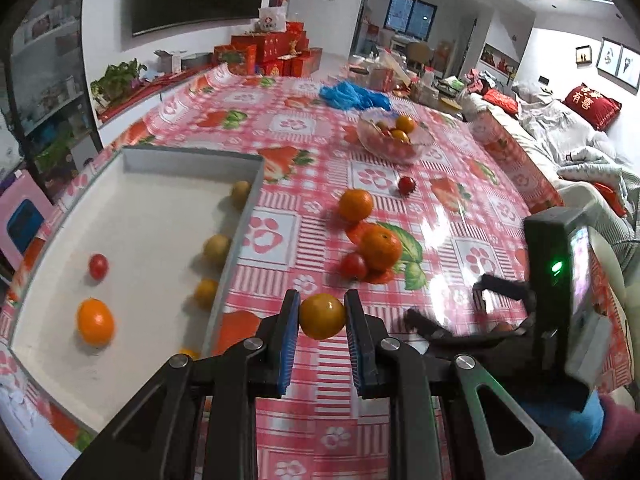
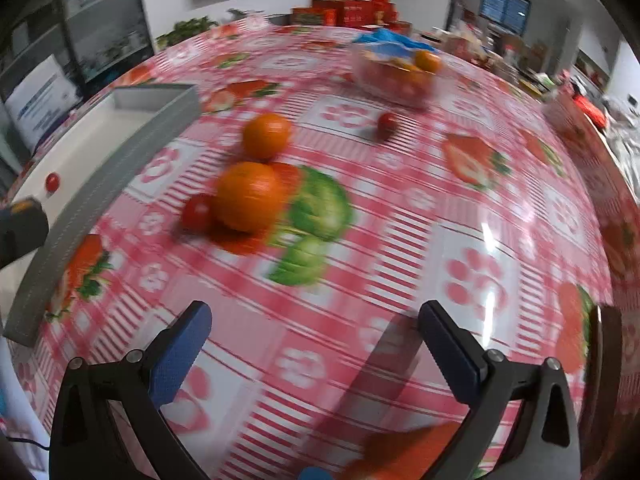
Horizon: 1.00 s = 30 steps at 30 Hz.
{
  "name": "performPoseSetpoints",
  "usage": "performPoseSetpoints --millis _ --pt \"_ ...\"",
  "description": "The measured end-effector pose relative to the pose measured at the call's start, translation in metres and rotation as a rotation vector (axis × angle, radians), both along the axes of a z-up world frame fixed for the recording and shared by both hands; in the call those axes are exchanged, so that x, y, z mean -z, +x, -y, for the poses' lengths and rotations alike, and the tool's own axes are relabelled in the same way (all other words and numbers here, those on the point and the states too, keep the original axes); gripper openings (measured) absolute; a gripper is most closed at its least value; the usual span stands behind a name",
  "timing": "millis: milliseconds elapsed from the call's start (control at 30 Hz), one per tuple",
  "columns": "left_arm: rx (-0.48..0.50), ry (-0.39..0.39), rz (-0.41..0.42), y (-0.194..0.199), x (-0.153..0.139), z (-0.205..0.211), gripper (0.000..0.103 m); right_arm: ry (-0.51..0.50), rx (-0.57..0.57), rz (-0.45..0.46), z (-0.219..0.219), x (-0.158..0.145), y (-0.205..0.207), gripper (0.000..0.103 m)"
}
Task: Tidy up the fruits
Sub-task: 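Grasp a red cherry tomato with the right gripper while the left holds the yellow tomato, then lower both tomatoes into the white tray and open both grippers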
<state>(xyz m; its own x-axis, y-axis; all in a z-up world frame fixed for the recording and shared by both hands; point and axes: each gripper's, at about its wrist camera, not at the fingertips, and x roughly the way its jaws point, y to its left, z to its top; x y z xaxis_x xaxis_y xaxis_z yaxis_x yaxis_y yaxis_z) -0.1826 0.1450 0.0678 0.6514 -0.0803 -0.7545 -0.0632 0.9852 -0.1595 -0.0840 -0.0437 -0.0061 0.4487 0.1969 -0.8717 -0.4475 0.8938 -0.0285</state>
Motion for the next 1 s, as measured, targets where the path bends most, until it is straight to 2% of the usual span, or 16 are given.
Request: performPoseSetpoints --millis 100,200,300,367,533,600,667,767,900,1000 --pt "-0.018 0.011 0.014 -0.002 -0.003 -0.012 0.024 0.014 -0.025 -0.015 -0.017 0.000 -0.002 0.101" --pt "-0.037 0.009 0.019 -0.002 -0.003 -0.024 0.024 0.029 -0.044 -0.024 -0.031 -0.001 -0.004 0.096" --pt "-0.062 0.015 0.022 -0.002 -0.004 -0.037 0.024 0.041 -0.047 -0.030 -0.045 -0.002 -0.001 0.088" --pt "-0.075 0.021 0.027 -0.002 -0.004 -0.044 0.024 0.044 -0.045 -0.027 -0.053 -0.004 0.002 0.077" --pt "-0.113 0.033 0.028 -0.003 -0.001 -0.063 0.024 0.036 -0.023 -0.027 -0.069 -0.005 0.015 0.065" --pt "-0.132 0.028 0.024 -0.003 0.001 -0.072 0.024 0.010 -0.021 -0.013 -0.075 -0.006 0.017 0.056" --pt "-0.147 0.026 0.021 -0.004 0.002 -0.079 0.024 0.006 -0.034 -0.004 -0.077 -0.007 0.017 0.026" --pt "-0.161 0.032 0.024 -0.005 0.004 -0.087 0.024 0.027 -0.045 -0.040 -0.074 -0.010 0.019 0.026" --pt "-0.170 0.032 0.032 -0.007 0.005 -0.097 0.024 0.127 -0.028 -0.115 -0.062 -0.015 0.025 0.026" --pt "-0.177 0.034 0.036 -0.007 0.006 -0.102 0.024 0.140 -0.027 -0.124 -0.061 -0.023 0.026 0.026"
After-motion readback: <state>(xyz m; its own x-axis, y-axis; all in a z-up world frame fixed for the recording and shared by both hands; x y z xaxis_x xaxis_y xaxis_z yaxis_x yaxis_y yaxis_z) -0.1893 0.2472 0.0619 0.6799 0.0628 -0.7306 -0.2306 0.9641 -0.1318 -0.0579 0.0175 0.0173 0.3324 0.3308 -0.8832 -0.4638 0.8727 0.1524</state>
